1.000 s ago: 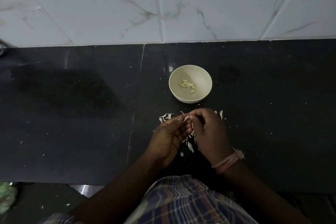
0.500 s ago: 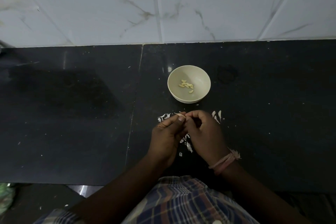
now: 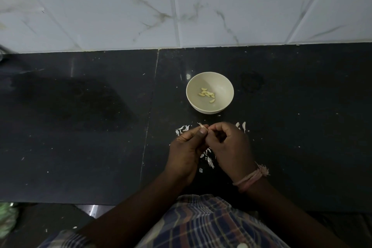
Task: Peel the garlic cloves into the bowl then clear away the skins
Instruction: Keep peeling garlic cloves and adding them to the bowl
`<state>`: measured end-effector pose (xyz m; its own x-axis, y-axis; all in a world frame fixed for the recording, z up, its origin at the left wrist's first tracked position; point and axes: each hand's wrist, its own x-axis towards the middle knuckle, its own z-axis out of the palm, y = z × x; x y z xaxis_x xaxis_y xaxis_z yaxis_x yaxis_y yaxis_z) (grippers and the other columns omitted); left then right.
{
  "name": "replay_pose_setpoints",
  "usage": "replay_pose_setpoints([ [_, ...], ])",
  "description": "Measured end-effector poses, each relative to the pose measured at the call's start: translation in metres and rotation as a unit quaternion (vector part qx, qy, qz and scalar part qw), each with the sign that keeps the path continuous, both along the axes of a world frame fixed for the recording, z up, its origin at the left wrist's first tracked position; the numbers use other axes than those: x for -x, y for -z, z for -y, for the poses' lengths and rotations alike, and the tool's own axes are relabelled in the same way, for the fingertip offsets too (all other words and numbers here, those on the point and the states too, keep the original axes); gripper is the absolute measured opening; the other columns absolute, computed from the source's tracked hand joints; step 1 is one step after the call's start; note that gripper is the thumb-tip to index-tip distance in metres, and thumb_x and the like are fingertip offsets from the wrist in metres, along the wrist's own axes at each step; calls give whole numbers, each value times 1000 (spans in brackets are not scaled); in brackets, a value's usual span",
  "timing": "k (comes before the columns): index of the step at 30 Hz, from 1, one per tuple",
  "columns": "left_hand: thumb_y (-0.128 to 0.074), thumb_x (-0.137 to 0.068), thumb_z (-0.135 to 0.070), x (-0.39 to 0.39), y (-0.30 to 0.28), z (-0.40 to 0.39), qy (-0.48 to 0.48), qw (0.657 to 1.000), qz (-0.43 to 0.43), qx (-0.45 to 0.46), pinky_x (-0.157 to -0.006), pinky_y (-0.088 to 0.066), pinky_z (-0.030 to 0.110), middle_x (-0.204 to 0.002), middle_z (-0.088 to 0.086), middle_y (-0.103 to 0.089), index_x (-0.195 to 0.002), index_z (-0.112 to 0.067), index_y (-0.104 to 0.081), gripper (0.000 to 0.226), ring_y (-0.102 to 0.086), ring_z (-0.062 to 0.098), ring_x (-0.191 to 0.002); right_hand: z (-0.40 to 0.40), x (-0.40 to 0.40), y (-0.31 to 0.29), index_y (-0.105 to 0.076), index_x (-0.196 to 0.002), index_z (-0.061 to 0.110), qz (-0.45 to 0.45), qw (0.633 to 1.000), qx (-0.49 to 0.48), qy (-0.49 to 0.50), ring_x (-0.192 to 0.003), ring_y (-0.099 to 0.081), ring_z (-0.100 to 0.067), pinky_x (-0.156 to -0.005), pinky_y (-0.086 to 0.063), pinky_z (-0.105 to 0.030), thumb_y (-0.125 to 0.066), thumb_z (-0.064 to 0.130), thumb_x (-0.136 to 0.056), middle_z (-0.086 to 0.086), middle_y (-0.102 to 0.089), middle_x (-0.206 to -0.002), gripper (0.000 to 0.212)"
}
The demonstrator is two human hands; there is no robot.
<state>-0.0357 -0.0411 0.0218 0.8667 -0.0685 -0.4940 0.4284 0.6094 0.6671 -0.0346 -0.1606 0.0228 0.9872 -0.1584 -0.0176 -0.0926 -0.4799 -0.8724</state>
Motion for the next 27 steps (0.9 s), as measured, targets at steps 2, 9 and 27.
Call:
replay_pose_setpoints([
  [2,-63,-87,-7,0,-2,1,6,1000,6,-3,-81,-61,30,-100,23,-75,-101,2,-74,20,-75,27,-92,0,0,0,-72,-92,19,9,1000,25,6,-81,-64,-8,-72,-55,-28,-73,23,-87,6,-69,-87,6],
  [9,-63,-94,-6,3,0,4,4,999,5,-38,-91,-59,37,-102,26,-74,-98,0,-78,17,-73,30,-93,-4,-4,2,-70,-88,13,34,995,90,-3,-78,-61,-11,-72,-53,-33,-71,15,-85,3,-66,-84,4],
  [27,-62,-92,-8,-1,4,-1,24,1000,4,-18,-84,-60,32,-107,28,-73,-110,6,-71,24,-74,29,-96,-3,-1,0,-68,-90,16,24,997,67,-10,-78,-58,-5,-66,-41,-9,-72,18,-86,6,-63,-86,5],
])
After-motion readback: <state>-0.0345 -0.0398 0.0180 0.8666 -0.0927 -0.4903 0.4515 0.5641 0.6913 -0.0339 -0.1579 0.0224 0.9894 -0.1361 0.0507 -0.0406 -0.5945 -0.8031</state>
